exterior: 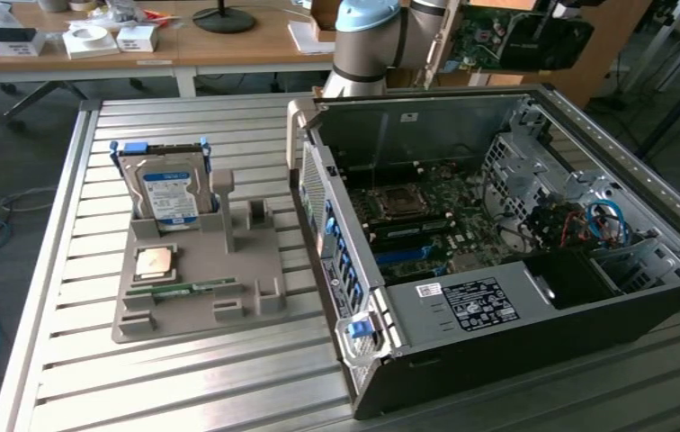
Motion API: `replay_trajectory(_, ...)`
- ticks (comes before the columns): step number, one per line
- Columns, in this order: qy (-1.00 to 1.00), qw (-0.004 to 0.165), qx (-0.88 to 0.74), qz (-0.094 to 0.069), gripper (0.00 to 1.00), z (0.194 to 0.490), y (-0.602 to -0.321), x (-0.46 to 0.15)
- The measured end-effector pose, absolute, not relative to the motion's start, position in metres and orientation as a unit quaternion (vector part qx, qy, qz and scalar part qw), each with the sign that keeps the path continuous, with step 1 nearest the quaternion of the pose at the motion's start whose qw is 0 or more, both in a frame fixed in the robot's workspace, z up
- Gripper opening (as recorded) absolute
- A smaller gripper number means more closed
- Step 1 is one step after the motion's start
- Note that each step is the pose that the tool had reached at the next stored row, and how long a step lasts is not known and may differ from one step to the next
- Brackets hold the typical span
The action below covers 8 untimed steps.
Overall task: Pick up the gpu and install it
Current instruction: 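Insert the gpu into the slot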
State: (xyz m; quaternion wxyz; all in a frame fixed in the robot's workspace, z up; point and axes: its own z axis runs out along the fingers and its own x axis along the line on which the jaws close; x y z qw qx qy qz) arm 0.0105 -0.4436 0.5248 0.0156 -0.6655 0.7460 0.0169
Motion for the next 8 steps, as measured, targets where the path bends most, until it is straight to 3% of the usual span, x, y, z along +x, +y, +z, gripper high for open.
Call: replay_trajectory(8,0.746,0.016,-0.666,0.017,0.26,0.510,-0.444,0.010)
